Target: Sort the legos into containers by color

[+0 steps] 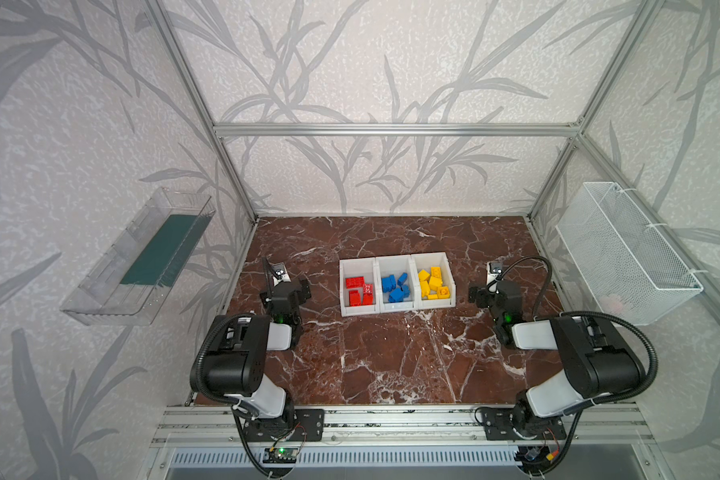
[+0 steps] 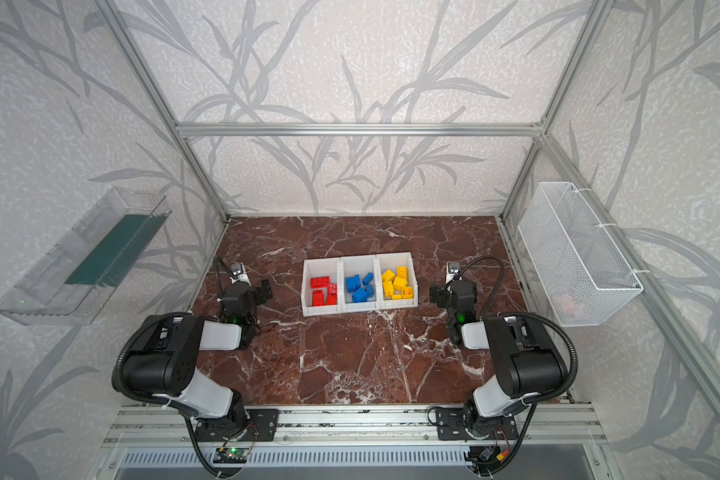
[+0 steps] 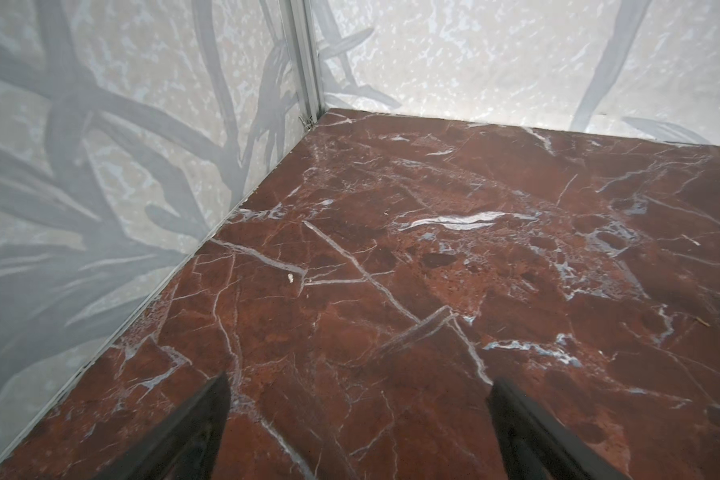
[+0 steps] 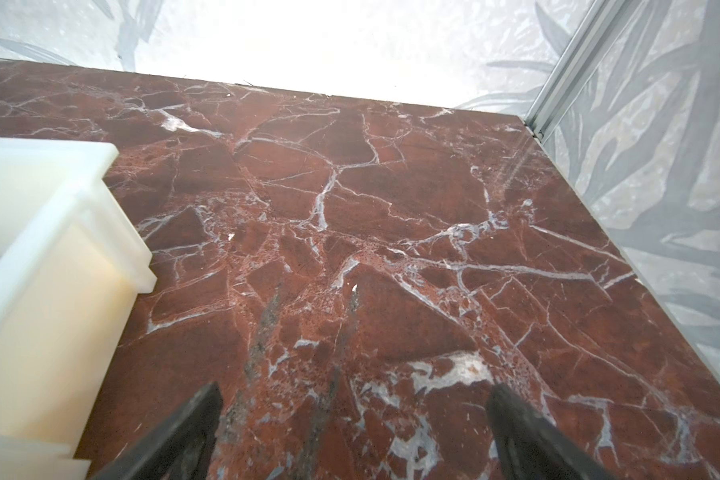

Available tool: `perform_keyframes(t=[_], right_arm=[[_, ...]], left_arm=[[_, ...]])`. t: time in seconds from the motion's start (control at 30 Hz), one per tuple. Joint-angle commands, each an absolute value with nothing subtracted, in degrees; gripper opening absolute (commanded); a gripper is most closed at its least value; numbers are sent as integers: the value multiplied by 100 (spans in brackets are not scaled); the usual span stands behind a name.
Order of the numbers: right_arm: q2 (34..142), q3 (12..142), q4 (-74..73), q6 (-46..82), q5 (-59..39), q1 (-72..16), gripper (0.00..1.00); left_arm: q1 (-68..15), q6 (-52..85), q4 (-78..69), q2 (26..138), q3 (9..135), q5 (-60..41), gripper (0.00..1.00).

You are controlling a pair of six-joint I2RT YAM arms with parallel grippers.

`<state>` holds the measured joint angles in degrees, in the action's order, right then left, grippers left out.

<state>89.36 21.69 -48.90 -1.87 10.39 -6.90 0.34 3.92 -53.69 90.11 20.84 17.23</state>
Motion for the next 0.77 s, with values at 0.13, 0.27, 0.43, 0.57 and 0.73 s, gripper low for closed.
perform_keyframes(t=[0.13,0.27,0.43,0.57,0.73], right_arm=[[8933,2166,-5267,-246,993,-677,99],[8830,2243,-4974,-233,992,-677,99],[8832,2241,-4970,-240,993,-677,99],[8835,2246,-4975,-229,993,-677,99],[8834,2250,-4966,-229,993,-677,99]], left_arm=[[18,404,-5639,9007,2058,1610,99],[23,404,-5643,9009,2057,1619,99],[18,400,-5636,9009,2069,1617,99],[0,325,-5447,9011,2164,1483,99],[-1,308,-5494,9009,2138,1490,99]])
